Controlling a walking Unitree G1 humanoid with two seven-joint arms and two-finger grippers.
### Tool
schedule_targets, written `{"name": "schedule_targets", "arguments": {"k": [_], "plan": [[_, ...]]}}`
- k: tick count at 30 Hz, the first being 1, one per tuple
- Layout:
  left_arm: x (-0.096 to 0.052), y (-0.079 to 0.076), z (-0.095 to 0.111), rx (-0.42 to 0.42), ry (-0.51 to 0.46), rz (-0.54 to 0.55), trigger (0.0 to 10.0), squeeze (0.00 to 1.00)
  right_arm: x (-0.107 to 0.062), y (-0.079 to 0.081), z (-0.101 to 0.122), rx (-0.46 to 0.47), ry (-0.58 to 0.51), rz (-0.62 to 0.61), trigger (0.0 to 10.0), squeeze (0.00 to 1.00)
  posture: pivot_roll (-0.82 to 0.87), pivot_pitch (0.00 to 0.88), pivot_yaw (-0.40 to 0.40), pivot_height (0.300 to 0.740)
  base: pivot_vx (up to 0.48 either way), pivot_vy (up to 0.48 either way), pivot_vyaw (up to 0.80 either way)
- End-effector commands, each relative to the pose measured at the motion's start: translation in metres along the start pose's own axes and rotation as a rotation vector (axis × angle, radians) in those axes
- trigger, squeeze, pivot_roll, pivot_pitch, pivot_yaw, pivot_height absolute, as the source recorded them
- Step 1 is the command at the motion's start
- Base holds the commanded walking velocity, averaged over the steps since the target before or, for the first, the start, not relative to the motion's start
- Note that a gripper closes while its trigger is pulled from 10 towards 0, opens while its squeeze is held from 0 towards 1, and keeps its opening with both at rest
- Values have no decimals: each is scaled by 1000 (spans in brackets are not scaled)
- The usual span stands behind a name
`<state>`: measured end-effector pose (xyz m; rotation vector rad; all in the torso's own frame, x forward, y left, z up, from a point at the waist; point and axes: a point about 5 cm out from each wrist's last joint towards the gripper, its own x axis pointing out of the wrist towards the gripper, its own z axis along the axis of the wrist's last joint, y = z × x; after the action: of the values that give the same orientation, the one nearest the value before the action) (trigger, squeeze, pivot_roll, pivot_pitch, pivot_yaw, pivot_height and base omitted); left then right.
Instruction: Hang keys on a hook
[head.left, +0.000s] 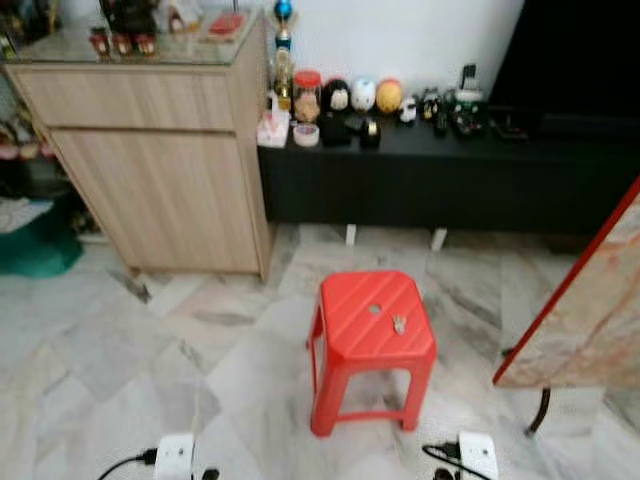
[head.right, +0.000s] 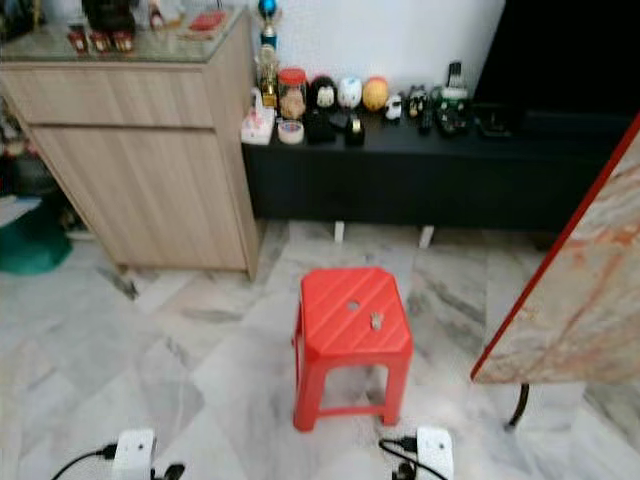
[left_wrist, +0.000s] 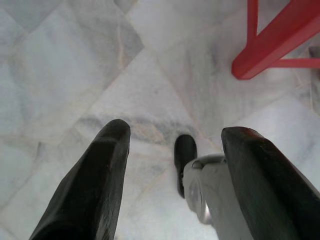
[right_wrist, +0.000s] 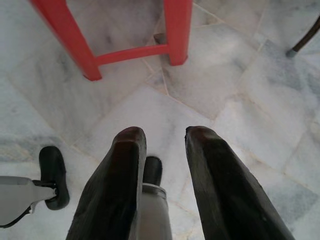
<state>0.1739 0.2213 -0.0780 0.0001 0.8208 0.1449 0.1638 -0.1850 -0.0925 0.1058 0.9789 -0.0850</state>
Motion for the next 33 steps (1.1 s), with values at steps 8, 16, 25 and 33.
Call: {"name": "schedule_targets", "arguments": {"k": [8, 16, 25, 33], "plan": [[0, -1, 1, -5, 1, -4, 10000, 0, 0, -3, 0, -2, 1, -2, 10000, 0, 80, 0, -35, 740, 252, 0, 0], [0, -1, 0, -8, 4, -6, 10000, 0, 0, -2, 0, 9, -3, -2, 10000, 0, 81, 0, -39, 740, 261, 0, 349], [0, -2, 0, -9, 4, -7, 10000, 0, 0, -2, 1, -2, -4, 0, 10000, 0, 81, 0, -39, 740, 266, 0, 0], [1, -4, 2, -9, -4, -12, 10000, 0, 0, -2, 0, 18, -6, -3, 10000, 0, 78, 0, -37, 740, 269, 0, 378]]}}
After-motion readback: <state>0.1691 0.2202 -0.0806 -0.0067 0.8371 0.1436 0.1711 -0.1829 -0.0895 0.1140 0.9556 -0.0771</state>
